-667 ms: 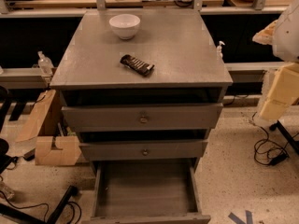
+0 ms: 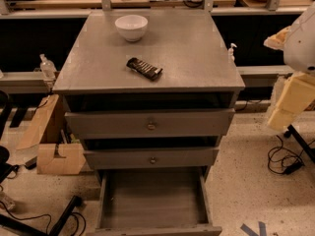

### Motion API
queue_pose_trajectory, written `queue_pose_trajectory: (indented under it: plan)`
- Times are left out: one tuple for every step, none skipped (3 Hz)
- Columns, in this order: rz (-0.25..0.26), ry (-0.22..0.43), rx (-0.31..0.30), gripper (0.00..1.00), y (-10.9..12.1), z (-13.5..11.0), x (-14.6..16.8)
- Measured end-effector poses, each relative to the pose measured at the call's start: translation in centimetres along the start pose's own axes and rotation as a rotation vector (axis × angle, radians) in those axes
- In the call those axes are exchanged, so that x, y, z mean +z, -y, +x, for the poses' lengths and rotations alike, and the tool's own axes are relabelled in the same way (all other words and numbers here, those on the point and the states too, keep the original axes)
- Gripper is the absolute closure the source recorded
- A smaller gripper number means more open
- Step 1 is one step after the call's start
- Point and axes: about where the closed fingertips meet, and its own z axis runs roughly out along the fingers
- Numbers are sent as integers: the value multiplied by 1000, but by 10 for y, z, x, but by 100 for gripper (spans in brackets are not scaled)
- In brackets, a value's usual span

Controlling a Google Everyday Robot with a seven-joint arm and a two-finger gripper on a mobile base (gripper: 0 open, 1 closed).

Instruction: Close bottom drawer

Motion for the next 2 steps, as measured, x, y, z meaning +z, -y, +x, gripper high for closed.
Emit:
queue_pose_trajectory:
  plan:
    - [-2,89,13,0,-19,10,39]
    - [-18,190,35,16,-57,30,95]
